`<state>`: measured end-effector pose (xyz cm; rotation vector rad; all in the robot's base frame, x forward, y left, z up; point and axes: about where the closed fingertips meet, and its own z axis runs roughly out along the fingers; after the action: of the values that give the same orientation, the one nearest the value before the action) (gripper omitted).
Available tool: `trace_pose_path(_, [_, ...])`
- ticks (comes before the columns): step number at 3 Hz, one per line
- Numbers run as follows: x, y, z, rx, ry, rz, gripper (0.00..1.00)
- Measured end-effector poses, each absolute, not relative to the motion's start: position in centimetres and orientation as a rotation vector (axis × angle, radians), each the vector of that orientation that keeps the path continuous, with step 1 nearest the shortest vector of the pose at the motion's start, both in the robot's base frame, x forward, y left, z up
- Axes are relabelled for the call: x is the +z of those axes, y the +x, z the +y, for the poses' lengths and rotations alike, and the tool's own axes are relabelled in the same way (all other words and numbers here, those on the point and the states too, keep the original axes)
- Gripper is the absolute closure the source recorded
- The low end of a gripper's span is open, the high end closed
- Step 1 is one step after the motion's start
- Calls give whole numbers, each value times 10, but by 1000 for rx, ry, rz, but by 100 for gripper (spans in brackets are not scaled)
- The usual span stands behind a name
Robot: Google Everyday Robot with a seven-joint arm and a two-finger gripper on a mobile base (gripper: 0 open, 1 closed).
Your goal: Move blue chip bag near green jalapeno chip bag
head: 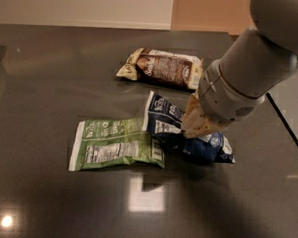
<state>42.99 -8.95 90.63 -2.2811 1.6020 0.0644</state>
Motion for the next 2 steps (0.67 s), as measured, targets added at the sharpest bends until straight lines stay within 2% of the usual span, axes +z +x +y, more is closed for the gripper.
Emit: trace_pose_path(2, [910,428,-89,51,-2280,1597,38])
